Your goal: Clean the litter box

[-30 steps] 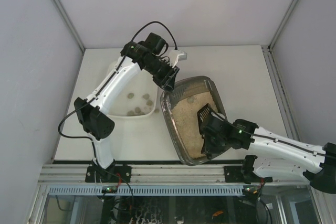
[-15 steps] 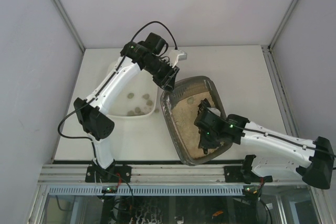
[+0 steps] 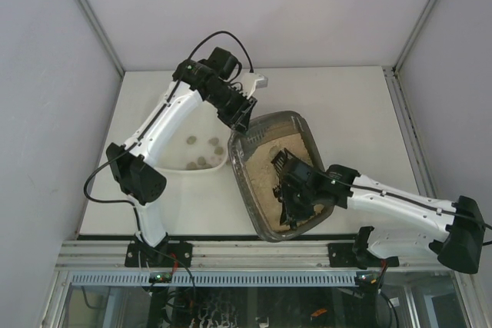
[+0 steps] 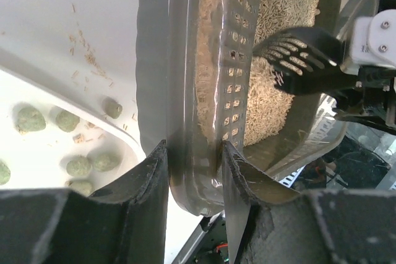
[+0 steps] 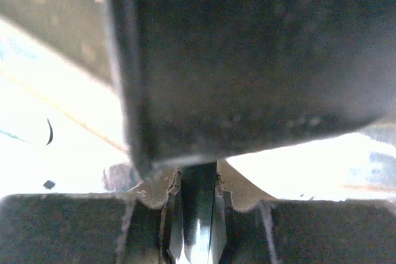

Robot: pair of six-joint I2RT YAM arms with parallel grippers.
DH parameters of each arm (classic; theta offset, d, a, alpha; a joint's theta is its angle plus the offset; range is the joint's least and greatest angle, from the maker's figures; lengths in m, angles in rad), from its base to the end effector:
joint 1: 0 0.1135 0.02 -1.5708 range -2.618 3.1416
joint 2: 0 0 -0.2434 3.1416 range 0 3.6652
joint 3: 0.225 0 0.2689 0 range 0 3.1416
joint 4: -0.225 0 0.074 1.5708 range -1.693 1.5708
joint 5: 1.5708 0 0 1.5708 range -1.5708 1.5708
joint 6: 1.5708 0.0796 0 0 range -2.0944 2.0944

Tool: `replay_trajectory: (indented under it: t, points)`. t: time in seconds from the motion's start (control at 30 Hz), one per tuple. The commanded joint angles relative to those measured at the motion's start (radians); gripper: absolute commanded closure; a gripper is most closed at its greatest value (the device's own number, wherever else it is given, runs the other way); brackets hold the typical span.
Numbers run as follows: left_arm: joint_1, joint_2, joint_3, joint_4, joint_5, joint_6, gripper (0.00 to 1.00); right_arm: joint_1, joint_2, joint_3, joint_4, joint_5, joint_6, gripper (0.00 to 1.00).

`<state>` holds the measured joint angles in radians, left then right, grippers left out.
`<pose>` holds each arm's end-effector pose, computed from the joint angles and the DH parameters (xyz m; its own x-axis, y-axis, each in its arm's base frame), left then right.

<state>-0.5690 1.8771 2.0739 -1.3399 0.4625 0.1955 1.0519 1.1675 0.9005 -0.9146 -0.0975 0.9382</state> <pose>0.3170 -0.2449 0.3235 -0.6280 0.6080 -0.4857 0.7749 0.5465 -0.3177 0.1179 0.2220 0.1843 -0.9831 -0.1028 -0.1517 -0.1517 0.9208 0.3593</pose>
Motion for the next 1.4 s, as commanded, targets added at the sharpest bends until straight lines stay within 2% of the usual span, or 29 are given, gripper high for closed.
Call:
replay_trajectory:
  t: [0.0, 0.17, 0.3, 0.57, 0.77, 1.07, 1.37]
  points:
    - [-0.033, -0.087, 0.002, 0.111, 0.088, 0.043, 1.0, 0.024, -0.09, 0.001, -0.085, -0.197, -0.015, 1.0]
    - [-0.033, -0.078, 0.0, 0.11, 0.084, 0.044, 1.0, -0.012, -0.25, 0.012, -0.153, -0.179, 0.015, 1.0]
    - [-0.033, -0.076, -0.005, 0.109, 0.078, 0.045, 1.0, -0.05, -0.281, 0.019, -0.236, -0.108, 0.018, 1.0]
    - [-0.033, -0.069, -0.008, 0.113, 0.064, 0.04, 1.0, -0.033, -0.19, 0.102, -0.402, 0.065, 0.009, 1.0]
    - [-0.032, -0.067, -0.009, 0.114, 0.065, 0.038, 1.0, -0.001, -0.108, 0.169, -0.438, 0.186, 0.006, 1.0]
    - [-0.033, -0.059, -0.006, 0.114, 0.074, 0.034, 1.0, -0.021, -0.012, 0.162, -0.305, 0.247, -0.073, 1.0]
    - [-0.032, -0.039, -0.013, 0.115, 0.08, 0.038, 1.0, -0.072, -0.089, 0.028, -0.048, 0.176, -0.096, 1.0]
